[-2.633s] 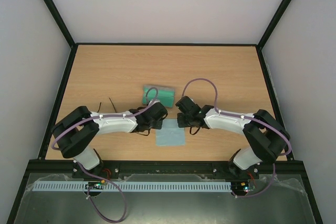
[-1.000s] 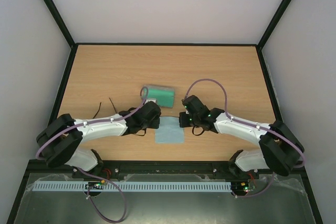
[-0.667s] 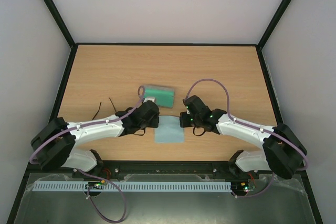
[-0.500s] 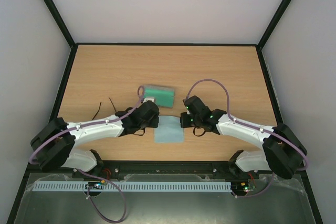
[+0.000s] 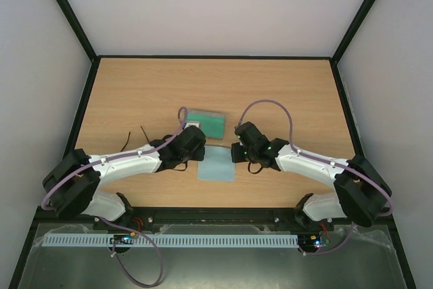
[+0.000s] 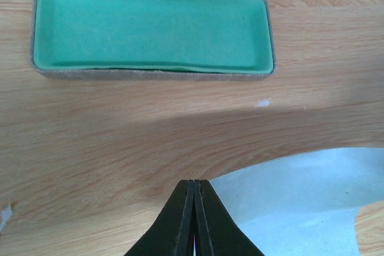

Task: Organize the sunglasses
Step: Fold the glasses cleaning cloth at the center of the board.

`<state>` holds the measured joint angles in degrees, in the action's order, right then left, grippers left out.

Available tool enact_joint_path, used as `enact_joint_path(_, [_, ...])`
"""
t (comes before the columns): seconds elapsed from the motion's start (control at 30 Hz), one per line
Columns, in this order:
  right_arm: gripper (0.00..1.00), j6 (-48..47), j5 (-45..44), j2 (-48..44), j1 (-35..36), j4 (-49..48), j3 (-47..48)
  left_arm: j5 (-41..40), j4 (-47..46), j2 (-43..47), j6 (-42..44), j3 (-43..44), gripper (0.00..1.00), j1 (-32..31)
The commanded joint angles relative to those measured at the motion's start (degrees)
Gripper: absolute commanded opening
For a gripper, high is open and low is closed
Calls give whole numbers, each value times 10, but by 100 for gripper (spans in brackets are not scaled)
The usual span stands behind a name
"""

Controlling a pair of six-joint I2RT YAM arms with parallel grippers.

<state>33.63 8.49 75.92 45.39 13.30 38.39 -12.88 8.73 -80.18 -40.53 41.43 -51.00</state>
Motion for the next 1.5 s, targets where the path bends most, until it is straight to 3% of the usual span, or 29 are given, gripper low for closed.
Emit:
enact_joint_path(0.0, [1, -16, -25, 22, -1, 3, 30, -6, 4, -12, 22, 24, 2, 12])
enact_joint_path(0.3, [1, -16, -20, 31, -2, -14, 35, 1, 5, -10, 31, 28, 2, 23])
enact_joint_path(0.83, [1, -28, 31, 12, 8, -20, 10, 28, -26, 36, -5, -53, 2, 18])
enact_joint_path(1.47, [1, 7, 42, -48, 35, -28, -42, 4, -3, 75, -59, -82, 2, -51])
